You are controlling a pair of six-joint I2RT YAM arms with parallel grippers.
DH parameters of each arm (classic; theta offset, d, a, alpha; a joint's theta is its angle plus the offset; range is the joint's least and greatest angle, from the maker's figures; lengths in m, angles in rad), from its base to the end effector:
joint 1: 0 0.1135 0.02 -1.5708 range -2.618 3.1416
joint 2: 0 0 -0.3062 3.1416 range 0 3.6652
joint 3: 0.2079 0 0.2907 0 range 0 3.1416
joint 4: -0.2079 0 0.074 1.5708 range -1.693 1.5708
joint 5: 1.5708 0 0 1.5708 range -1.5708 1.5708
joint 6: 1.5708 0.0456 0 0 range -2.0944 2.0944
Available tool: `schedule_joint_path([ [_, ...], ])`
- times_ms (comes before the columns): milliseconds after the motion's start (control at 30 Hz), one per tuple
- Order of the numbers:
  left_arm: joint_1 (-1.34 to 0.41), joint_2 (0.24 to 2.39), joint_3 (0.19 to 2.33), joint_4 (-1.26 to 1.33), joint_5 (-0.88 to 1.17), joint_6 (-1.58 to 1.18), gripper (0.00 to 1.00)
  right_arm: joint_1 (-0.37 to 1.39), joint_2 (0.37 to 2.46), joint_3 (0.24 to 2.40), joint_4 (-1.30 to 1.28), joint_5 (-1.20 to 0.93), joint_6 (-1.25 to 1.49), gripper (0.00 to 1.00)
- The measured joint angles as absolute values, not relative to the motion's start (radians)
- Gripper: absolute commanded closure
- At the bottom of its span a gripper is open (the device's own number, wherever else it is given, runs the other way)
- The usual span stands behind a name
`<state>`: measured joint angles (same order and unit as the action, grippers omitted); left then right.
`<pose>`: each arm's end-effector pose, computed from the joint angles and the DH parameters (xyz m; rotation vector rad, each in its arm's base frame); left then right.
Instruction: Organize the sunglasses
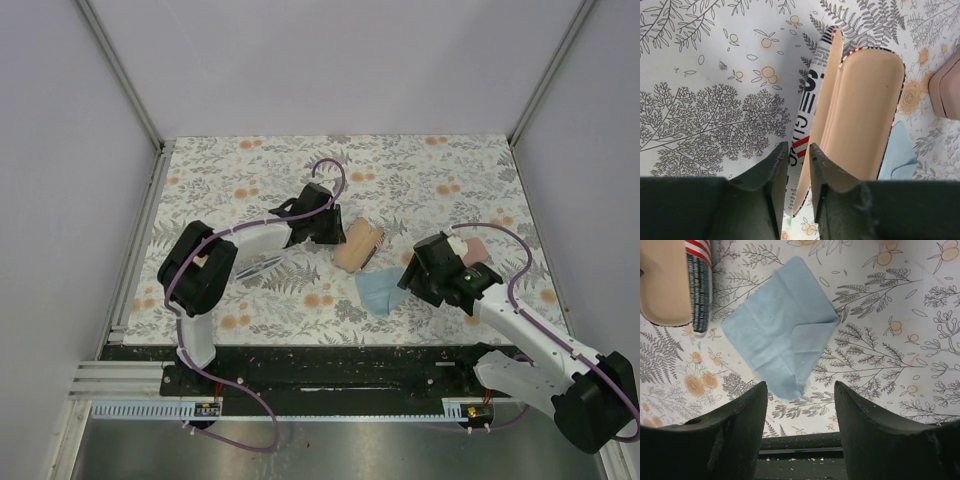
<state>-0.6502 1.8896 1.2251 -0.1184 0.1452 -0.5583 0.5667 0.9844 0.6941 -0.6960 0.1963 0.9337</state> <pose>0.3632 -0.2845 0.1921 0.1883 2.4671 -0.7321 0.1784 0.1030 0.2456 0.5424 2.5064 0.3412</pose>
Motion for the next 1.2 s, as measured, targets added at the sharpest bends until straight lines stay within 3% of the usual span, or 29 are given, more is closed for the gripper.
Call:
schedule_joint_path([
  [300, -0.646, 1.907, 1.286, -0.166, 0.077, -0.499, 0.81, 0.567, 1.024, 0.643, -0.674, 0.189, 0.953, 0.42],
  [433, -0.62, 1.907, 1.301, -0.181, 0.064, -0.476, 0.81, 0.567, 1.079, 0.637, -0.637, 0.185, 0.951, 0.51],
  [500, -0.602, 1.907, 1.304, -0.189, 0.056, -0.466, 0.74, 0.567, 1.134, 0.643, -0.622, 0.182, 0.95, 0.53],
  [633, -0.572, 1.907, 1.314, -0.194, 0.057, -0.45, 0.48, 0.567, 1.287, 0.713, -0.618, 0.169, 0.941, 0.56],
  [733, -0.559, 1.907, 1.324, -0.193, 0.06, -0.437, 0.37, 0.567, 1.384, 0.79, -0.618, 0.165, 0.932, 0.58],
  [1200, -0.573, 1.697, 1.291, -0.249, 0.068, -0.4, 0.33, 0.567, 1.536, 0.869, -0.62, 0.162, 0.909, 0.66],
])
